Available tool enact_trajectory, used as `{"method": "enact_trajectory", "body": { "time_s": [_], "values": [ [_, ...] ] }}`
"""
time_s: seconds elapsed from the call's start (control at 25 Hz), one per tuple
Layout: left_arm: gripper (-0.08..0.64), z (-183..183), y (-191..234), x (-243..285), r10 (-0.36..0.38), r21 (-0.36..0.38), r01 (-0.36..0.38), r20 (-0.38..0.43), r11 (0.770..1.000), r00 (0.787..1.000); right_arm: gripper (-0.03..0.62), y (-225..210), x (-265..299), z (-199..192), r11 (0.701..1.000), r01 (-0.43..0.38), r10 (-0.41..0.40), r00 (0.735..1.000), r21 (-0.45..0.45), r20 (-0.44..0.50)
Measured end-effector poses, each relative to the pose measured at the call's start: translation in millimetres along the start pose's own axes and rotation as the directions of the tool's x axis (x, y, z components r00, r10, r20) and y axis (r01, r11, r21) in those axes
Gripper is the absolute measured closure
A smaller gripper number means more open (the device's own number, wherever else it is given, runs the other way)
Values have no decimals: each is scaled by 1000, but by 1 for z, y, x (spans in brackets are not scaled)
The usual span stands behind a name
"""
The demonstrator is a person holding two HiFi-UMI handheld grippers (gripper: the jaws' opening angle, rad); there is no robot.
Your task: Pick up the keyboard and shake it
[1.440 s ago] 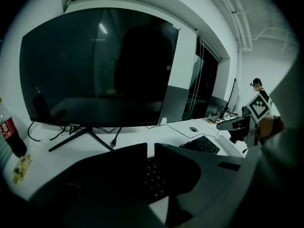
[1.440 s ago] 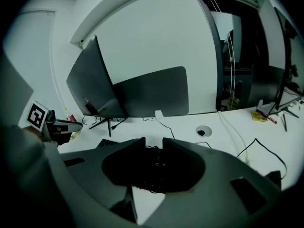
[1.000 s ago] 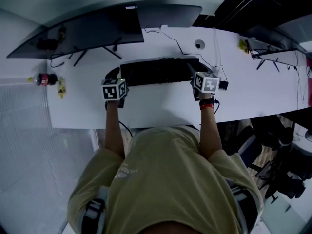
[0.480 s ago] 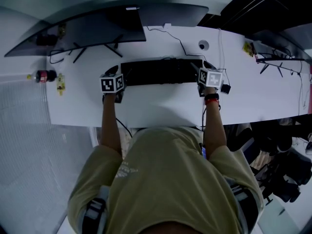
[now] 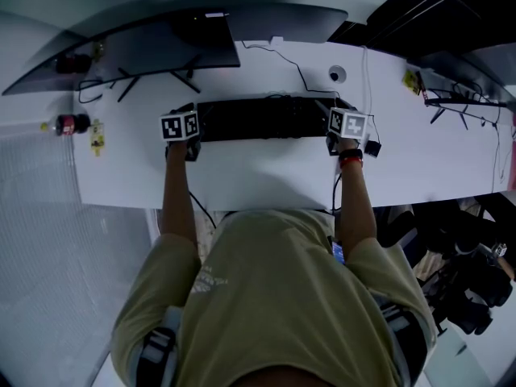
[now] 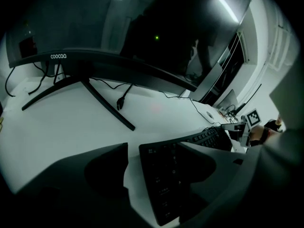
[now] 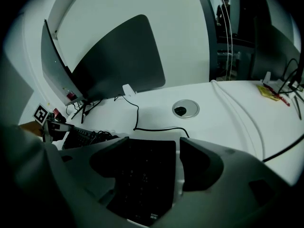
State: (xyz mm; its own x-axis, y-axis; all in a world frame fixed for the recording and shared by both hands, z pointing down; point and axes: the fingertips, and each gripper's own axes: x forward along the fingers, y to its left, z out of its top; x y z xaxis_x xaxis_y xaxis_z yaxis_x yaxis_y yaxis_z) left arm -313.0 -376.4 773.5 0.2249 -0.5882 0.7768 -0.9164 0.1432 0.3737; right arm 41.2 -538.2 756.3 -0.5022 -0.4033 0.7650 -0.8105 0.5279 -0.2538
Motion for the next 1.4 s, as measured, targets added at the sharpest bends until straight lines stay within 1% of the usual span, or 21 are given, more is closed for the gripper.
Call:
{"method": "enact_trajectory", "body": {
  "time_s": [0.12, 0.24, 0.36, 0.6, 0.84, 1.04, 1.24, 1.4],
  "values": [
    [242, -1, -2, 6, -26, -25, 25, -20, 999, 999, 262, -3, 6, -7, 999, -11, 12, 999, 38, -33],
    [313, -3, -6, 8, -42, -35, 41, -33, 999, 999, 265, -2, 8, -9, 998, -19, 22, 999, 62, -44],
    [316, -1, -6, 8, -37, -36, 35, -46, 999, 998, 267, -2, 11, -9, 998, -13, 17, 998, 68, -57],
    [313, -3, -7, 9, 1, -46, -4, -77, 999, 997, 265, -4, 13, -12, 996, -19, 26, 997, 85, -79],
    [311, -4, -7, 9, -4, -41, 0, -103, 999, 995, 265, -4, 14, -12, 996, -14, 25, 993, 94, -116],
    [311, -5, -7, 9, 7, -37, -10, -104, 999, 995, 266, -3, 11, -11, 996, 7, 7, 989, 90, -149],
    [311, -10, -5, 5, 19, -47, -24, -107, 999, 994, 267, 3, 6, -7, 998, 17, -8, 990, 63, -143],
    [311, -9, -7, -2, 29, -31, -32, -98, 999, 995, 267, 6, 1, -4, 998, 17, -10, 992, 55, -129]
  ]
}}
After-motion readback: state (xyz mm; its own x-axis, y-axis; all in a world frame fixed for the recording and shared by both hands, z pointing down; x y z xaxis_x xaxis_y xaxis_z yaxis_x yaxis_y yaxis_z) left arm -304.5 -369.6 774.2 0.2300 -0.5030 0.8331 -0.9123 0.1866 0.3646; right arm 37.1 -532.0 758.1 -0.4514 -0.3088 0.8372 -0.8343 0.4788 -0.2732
